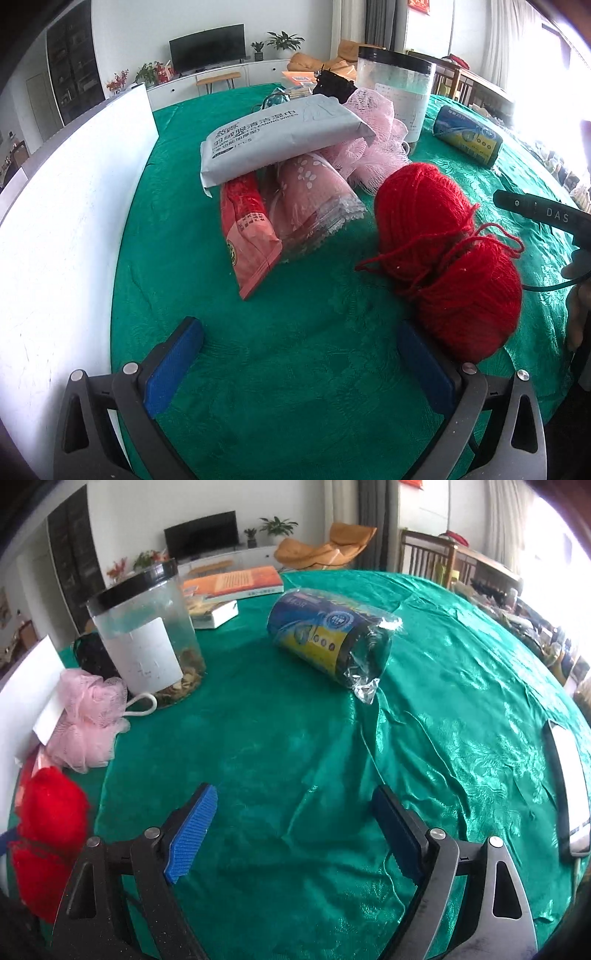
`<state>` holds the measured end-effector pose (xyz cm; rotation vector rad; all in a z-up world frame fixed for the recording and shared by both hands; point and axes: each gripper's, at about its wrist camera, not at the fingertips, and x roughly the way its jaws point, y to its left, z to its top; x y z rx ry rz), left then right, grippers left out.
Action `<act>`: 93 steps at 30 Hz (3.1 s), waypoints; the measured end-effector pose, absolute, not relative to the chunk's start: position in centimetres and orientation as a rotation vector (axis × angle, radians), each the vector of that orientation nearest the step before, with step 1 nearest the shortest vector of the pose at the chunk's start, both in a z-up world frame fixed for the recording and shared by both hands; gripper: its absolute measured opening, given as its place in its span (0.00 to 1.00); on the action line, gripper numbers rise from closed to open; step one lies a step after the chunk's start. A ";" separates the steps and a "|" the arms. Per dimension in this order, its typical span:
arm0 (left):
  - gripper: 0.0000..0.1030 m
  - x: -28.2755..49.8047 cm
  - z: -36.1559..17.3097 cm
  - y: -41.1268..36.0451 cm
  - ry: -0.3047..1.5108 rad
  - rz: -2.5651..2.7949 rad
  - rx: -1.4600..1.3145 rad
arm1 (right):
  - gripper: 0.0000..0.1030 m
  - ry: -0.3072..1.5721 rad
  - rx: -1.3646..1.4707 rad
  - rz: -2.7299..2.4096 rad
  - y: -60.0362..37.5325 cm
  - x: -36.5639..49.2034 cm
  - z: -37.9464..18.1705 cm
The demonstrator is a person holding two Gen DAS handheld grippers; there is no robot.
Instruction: Organize soft objects
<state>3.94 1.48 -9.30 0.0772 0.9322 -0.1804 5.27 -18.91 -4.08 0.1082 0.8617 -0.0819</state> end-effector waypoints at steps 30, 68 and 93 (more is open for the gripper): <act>1.00 3.9 -9.0 1.2 0.982 -0.161 0.081 | 0.87 0.889 0.143 -0.090 -20.7 6.7 -4.9; 1.00 21.4 -1.9 2.8 1.019 -0.275 0.039 | 0.87 0.885 0.143 -0.085 -21.0 7.2 -5.4; 0.90 14.6 -3.5 3.0 1.025 0.062 0.080 | 0.87 0.884 0.143 -0.082 -21.3 7.5 -5.5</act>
